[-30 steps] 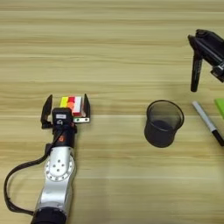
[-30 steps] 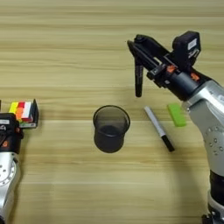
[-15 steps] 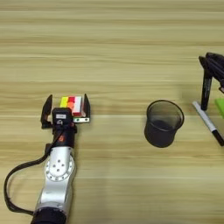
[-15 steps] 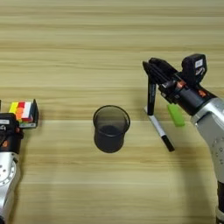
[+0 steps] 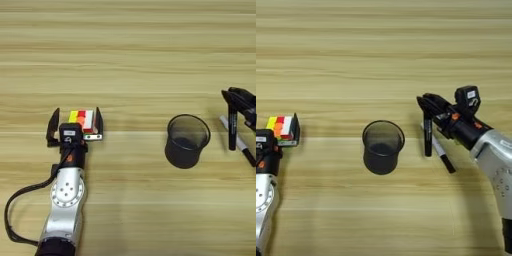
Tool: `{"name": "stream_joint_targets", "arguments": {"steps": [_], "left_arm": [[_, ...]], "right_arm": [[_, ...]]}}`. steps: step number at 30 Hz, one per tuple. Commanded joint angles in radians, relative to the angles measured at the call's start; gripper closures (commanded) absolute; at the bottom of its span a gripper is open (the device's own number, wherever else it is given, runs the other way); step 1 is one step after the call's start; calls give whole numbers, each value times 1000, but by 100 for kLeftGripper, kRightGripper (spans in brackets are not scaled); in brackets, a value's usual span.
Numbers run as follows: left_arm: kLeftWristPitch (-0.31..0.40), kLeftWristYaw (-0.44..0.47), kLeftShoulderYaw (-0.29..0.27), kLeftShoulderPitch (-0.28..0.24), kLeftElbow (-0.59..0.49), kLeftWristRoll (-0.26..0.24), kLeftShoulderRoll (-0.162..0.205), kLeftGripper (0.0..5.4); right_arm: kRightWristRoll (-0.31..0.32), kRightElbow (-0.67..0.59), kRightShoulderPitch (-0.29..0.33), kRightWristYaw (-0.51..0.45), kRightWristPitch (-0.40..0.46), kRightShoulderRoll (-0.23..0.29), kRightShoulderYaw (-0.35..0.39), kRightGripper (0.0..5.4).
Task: Move the objects on the table
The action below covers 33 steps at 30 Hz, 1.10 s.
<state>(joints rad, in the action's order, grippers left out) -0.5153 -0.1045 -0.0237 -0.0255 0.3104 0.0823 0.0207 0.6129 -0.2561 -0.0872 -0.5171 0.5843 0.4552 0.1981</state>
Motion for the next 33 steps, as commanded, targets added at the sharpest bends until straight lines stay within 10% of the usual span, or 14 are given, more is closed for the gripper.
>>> {"name": "stream_joint_targets", "arguments": {"steps": [1, 33], "left_arm": [[17, -1, 1, -1, -3, 12, 5, 0], [19, -3, 4, -2, -7, 14, 3, 0]], "right_arm": [[-25, 53, -9, 3, 10, -12, -29, 423], [-207, 367, -88, -81, -169, -105, -133, 389]]}}
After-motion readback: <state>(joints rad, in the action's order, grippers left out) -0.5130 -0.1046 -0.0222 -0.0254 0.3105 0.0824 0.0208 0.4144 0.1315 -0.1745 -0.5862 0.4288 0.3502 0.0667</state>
